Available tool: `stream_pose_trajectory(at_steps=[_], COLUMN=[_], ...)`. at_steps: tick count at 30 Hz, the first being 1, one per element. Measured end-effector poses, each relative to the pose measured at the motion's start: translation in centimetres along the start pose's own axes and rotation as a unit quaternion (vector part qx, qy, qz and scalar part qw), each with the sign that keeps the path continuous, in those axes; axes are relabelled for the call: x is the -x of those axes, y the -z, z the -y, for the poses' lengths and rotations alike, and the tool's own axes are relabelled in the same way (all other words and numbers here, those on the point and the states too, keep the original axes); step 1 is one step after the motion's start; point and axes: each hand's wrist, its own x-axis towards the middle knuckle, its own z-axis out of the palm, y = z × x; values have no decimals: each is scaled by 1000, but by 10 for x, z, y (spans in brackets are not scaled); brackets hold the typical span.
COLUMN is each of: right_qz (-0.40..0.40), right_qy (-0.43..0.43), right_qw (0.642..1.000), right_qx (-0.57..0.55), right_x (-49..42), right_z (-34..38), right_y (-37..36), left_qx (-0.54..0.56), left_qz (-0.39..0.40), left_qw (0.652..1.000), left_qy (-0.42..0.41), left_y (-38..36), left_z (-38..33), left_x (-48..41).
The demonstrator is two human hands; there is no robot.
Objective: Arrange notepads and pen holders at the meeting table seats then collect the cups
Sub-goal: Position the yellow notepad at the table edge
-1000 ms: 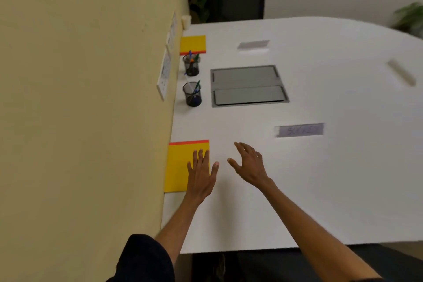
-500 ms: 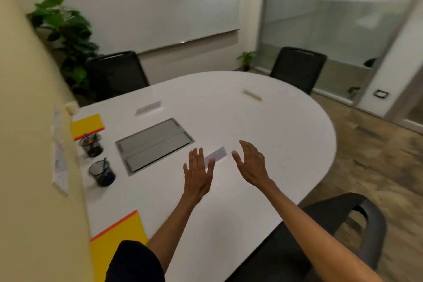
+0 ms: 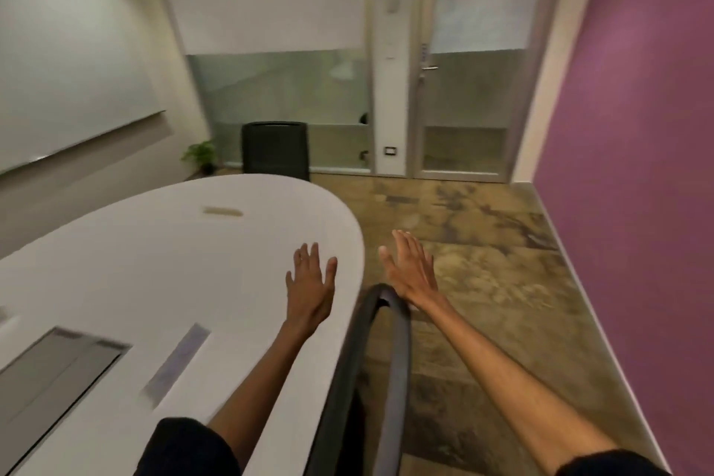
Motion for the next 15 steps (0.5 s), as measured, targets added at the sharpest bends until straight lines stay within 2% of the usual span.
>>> stream_pose_trajectory(at_steps=[5,15], right_qz=[-40,-62], right_qy=[-58,-83], right_qw=[997,993], right_qx=[31,63], right_x=[-3,-45], right_z=[-70,-187], right_y=[43,112], left_qx=[13,1], left_qz=[34,70], left_qw=[997,986], left_qy=[-62,-149], left_y=[-47,-142], left_z=[-73,-203], left_x=[-16,-63])
